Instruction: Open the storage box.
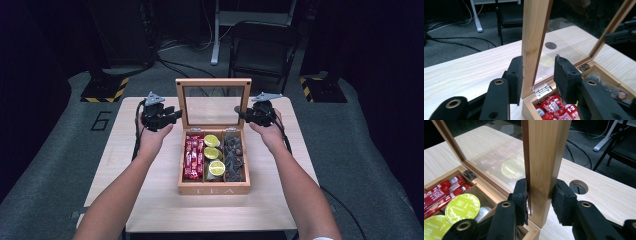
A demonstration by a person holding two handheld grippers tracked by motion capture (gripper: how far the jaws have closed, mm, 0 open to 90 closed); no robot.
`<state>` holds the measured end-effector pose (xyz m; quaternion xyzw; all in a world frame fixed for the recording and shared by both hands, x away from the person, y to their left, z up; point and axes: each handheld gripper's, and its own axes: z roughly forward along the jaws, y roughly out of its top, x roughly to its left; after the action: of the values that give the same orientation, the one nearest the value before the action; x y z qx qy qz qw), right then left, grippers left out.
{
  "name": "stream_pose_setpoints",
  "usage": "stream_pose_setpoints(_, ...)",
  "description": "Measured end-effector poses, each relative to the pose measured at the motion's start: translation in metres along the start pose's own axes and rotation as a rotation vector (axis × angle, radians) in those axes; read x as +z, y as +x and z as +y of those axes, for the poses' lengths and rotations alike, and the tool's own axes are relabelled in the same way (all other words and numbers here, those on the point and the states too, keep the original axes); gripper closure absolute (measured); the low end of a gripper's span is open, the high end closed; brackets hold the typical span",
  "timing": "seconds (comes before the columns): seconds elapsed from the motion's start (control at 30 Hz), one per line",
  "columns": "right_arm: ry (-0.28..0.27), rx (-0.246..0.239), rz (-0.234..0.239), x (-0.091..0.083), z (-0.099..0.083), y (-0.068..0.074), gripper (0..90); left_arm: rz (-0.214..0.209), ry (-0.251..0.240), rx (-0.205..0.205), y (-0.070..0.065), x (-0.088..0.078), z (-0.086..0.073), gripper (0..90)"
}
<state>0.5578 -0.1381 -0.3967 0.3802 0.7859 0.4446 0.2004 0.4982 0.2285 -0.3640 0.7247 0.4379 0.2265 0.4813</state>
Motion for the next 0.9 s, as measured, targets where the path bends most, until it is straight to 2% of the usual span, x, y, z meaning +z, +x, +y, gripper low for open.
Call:
stream_pose_setpoints(0.2,0.012,0.021,0.003,0.001,0.002,-0.001,65.4,0.026,0.023,0.009,0.002,-0.010,-0.005,55.8)
stream_pose_setpoints(0.3,0.022,0.034,0.000,0.001,0.003,0.000,65.4,0.028,0.019,-0.018,0.001,-0.011,-0.009,55.5)
stream_pose_setpoints(0.33,0.022,0.023,0.002,0.002,0.004,-0.002,65.4,0.028,0.019,-0.018,0.001,-0.011,-0.009,55.2)
stream_pose_setpoints(0.43,0.032,0.042,0.002,0.003,0.005,-0.002,65.5,0.009,0.032,-0.027,-0.003,-0.012,-0.017,54.0)
stream_pose_setpoints(0.63,0.026,0.043,-0.005,0.006,0.006,-0.004,65.3,-0.027,0.052,-0.045,-0.012,-0.012,-0.029,52.0)
stream_pose_setpoints(0.87,0.018,0.061,-0.007,0.009,0.005,-0.006,64.8,-0.048,0.069,-0.018,-0.025,-0.012,-0.049,50.4)
stream_pose_setpoints(0.9,0.016,0.066,-0.008,0.010,0.005,-0.006,64.7,-0.053,0.068,-0.027,-0.028,-0.011,-0.051,50.3)
